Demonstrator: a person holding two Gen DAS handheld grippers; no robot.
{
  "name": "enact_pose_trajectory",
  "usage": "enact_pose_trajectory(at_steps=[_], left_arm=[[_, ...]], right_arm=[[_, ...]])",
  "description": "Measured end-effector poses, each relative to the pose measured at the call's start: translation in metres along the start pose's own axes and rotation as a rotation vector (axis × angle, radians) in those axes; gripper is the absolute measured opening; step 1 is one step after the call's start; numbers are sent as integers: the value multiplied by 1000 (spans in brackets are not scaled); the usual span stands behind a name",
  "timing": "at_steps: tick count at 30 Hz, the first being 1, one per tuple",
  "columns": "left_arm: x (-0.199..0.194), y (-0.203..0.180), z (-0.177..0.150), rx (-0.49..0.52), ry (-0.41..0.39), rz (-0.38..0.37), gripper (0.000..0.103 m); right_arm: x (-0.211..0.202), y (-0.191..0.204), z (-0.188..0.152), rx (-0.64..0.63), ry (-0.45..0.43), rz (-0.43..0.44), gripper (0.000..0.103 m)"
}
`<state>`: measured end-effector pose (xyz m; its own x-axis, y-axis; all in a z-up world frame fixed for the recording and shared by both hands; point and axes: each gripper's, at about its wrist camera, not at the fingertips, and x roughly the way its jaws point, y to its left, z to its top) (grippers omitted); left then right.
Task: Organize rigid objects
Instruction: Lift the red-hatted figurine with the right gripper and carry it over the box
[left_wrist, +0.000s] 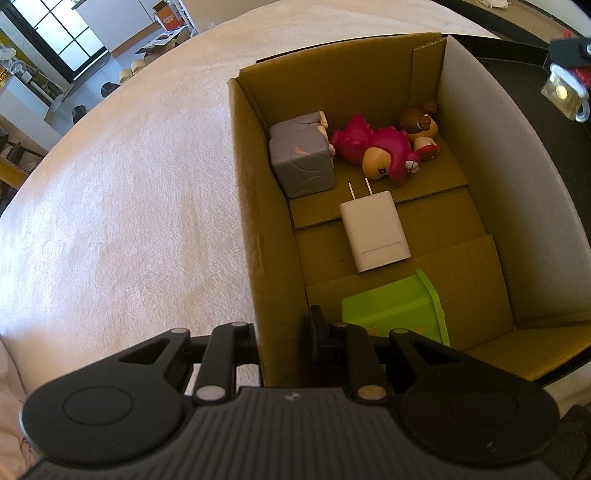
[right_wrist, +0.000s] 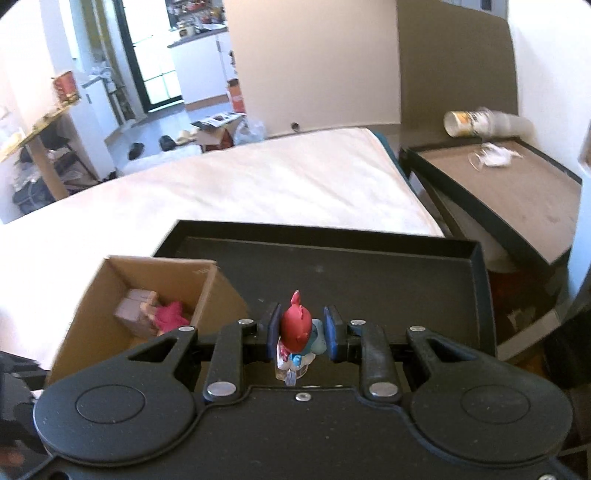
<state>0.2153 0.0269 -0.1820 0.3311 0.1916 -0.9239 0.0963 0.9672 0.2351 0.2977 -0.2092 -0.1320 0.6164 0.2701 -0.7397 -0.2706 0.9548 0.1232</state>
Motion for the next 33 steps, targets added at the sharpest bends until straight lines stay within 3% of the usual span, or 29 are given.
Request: enact_pose_trajectory(at_steps=[16,33], left_arm=[[0,4,0,-11,-2,-14,18],[-1,9,0,-24,-7,-34,18]], right_arm=[[-19,47,16,-81,-47,75,24],[-12,78,4,-123,2,108,25]])
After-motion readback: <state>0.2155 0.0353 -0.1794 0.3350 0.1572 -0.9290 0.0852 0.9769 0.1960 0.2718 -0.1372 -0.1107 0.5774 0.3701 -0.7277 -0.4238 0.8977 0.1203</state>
